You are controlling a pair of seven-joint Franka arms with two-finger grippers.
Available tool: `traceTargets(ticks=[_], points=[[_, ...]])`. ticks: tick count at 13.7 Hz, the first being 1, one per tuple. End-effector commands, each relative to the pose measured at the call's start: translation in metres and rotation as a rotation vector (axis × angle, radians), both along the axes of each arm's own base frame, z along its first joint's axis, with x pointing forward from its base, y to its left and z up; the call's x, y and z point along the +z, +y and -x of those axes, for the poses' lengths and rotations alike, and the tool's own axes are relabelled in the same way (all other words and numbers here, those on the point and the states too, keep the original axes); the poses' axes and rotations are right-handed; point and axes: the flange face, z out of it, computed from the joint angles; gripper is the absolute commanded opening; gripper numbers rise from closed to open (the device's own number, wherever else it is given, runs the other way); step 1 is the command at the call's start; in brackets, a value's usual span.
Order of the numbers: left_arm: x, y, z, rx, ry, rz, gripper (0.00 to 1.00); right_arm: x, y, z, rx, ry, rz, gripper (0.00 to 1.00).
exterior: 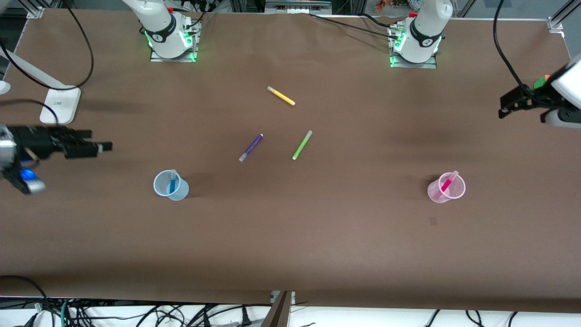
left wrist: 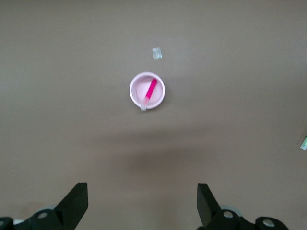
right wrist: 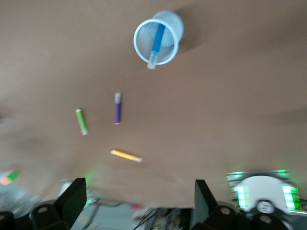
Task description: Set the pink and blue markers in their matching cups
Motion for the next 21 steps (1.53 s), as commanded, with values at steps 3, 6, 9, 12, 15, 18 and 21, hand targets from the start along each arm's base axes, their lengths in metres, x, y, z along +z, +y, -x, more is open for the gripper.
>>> traceTargets(ticks=[3,6,9,12,15,18,21], points=[[-0.010,-0.003,0.013,0.050,0.021,0.006,1.00,0.093,0.009,0.057,0.298,-0.166,0.222,0.99],[-0.012,0.002,0.011,0.061,0.024,0.010,1.00,0.099,0.001,0.063,0.415,-0.174,0.239,0.99],[-0.011,0.002,0.007,0.063,0.022,0.007,1.00,0.086,0.008,0.060,0.407,-0.139,0.258,0.99],[-0.011,0.002,0.008,0.063,0.028,0.007,1.00,0.087,0.014,0.061,0.416,-0.140,0.258,0.99],[-0.011,0.002,0.008,0.063,0.028,0.007,1.00,0.086,0.014,0.061,0.416,-0.136,0.259,0.99],[-0.011,0.003,0.008,0.064,0.028,0.007,1.00,0.086,0.015,0.061,0.418,-0.135,0.259,0.99],[-0.011,0.004,0.008,0.066,0.028,0.008,1.00,0.082,0.016,0.064,0.419,-0.131,0.257,0.99]])
